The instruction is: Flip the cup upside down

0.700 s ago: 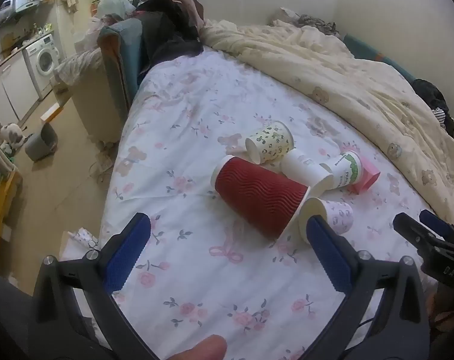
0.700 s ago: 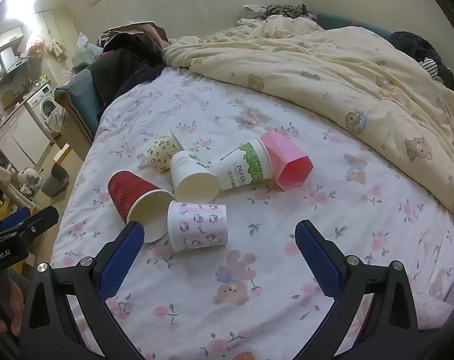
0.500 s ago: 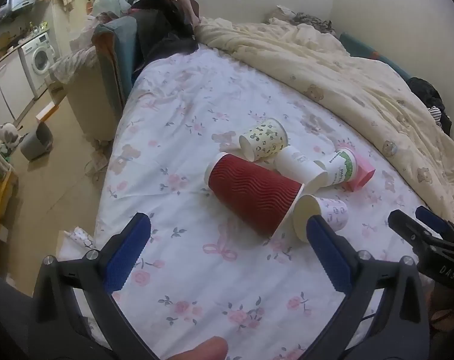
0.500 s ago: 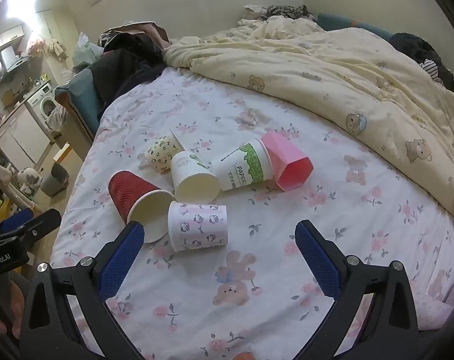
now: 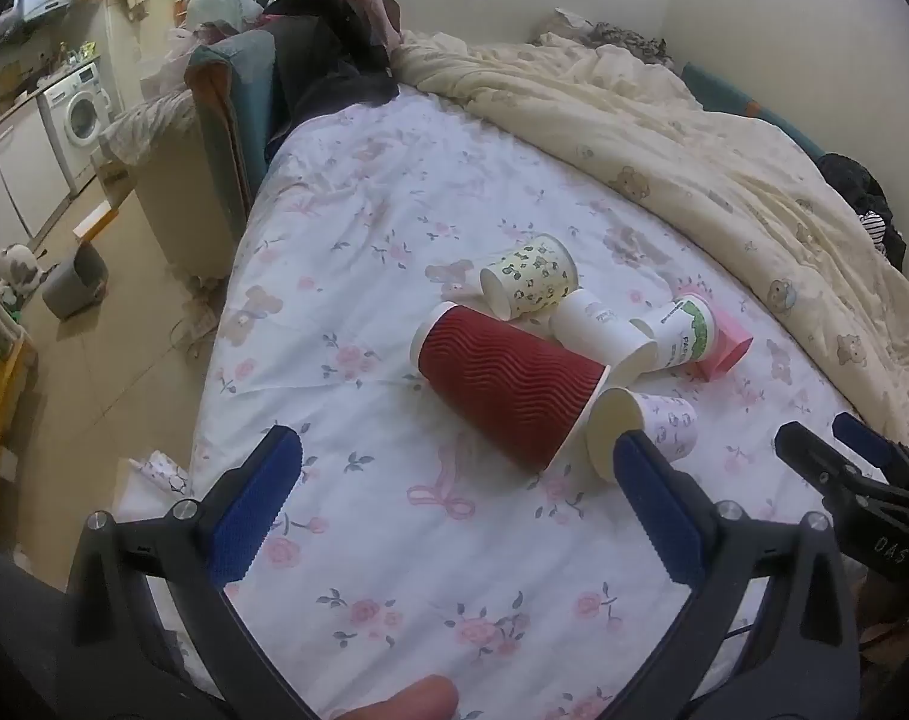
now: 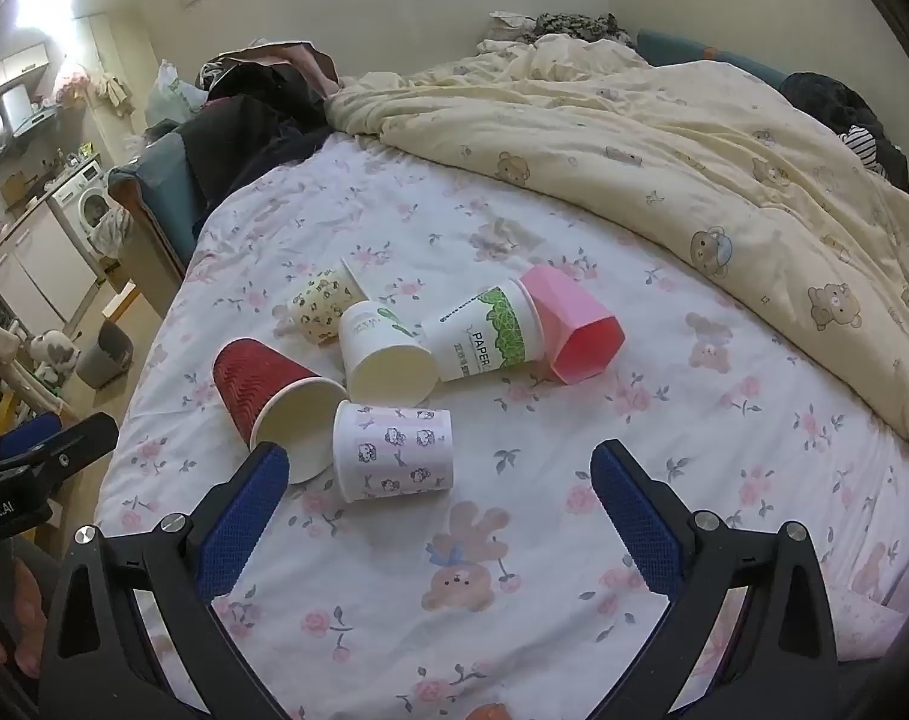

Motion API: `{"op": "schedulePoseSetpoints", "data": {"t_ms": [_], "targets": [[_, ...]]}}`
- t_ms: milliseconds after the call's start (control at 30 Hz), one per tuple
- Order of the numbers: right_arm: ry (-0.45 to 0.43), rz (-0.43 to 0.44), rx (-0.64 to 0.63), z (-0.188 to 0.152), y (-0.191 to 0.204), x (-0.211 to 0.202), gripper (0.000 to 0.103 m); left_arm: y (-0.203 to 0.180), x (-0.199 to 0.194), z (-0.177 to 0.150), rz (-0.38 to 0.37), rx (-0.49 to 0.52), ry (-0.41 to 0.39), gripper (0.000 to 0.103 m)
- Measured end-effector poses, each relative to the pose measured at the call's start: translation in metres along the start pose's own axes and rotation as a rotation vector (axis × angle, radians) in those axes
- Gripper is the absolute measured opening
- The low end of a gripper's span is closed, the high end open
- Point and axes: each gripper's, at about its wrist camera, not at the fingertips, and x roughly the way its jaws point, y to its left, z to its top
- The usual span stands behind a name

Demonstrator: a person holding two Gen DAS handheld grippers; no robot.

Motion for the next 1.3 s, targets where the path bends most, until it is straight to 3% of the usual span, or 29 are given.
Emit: {"op": "schedulePoseSetpoints", "data": {"t_ms": [1300], "targets": [[0.008,-0.009,-0.007,-0.0002,-0.0003,-0.0006,0.103,-0.0008,0.0010,-0.0029,0.015,0.008,-0.014,0.103]]}}
